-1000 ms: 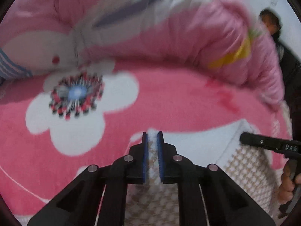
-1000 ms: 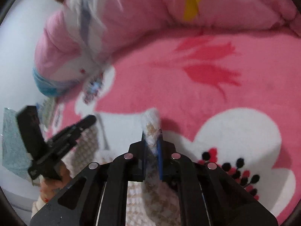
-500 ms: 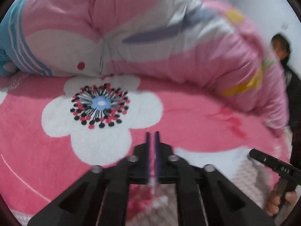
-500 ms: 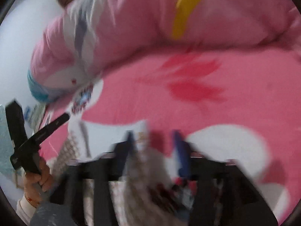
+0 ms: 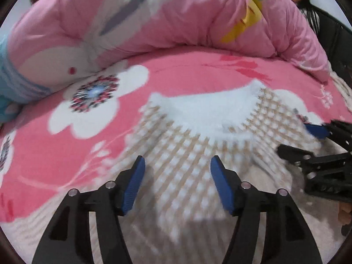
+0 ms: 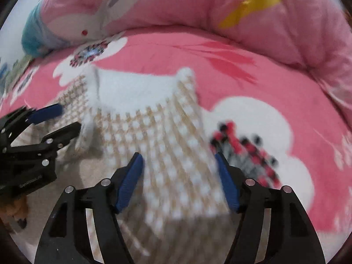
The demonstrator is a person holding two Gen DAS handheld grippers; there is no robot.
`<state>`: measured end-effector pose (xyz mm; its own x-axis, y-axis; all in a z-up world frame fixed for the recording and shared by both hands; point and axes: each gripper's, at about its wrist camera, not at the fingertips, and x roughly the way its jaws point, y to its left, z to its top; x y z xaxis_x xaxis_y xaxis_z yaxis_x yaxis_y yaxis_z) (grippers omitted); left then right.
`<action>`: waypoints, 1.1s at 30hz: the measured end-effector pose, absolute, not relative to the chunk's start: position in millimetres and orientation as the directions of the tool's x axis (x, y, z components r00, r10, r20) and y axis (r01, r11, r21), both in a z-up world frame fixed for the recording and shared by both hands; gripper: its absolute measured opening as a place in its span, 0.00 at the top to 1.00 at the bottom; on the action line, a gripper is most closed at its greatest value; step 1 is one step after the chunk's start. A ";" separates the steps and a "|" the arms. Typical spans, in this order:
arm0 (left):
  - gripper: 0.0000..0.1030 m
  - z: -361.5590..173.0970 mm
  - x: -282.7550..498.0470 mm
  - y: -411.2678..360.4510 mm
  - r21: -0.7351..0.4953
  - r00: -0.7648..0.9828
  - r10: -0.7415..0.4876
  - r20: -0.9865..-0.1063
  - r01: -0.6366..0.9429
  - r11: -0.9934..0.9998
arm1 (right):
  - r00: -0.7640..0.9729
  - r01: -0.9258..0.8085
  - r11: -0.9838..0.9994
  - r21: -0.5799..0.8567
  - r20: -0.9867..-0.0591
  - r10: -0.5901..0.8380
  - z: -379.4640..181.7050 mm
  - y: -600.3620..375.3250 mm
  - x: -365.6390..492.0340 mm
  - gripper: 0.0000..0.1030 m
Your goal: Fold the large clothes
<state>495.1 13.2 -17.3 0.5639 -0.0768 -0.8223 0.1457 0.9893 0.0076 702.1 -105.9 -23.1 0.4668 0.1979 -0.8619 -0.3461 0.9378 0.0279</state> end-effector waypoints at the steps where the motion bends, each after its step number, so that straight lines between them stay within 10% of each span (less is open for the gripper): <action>1: 0.36 -3.4 482.0 21.2 -0.002 0.574 -0.085 -0.815 0.144 0.990 | 0.494 -0.357 0.934 0.034 -0.841 0.220 -7.1 -112.3 681.7 0.34; 8: 0.12 57.8 332.5 120.8 -0.028 0.690 -0.054 -0.722 0.049 0.998 | 0.462 -0.460 0.882 0.104 -0.820 0.338 15.5 -86.1 545.3 0.14; 23: 0.14 -10.7 185.0 448.9 -0.410 0.663 0.206 -0.720 -0.646 0.644 | 0.470 -0.566 0.824 -0.019 -0.829 0.303 -28.5 26.3 448.1 0.08; 33: 0.61 -46.2 193.1 513.5 -0.381 0.543 0.261 -0.798 -0.790 0.480 | 0.482 -0.563 0.822 -0.089 -0.843 0.239 -50.7 40.5 443.2 0.08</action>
<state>193.1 513.5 -46.2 0.5432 0.2611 -0.7980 -0.7902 0.4802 -0.3808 443.2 40.5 -50.7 0.4823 0.2393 -0.8427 -0.5627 0.8219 -0.0887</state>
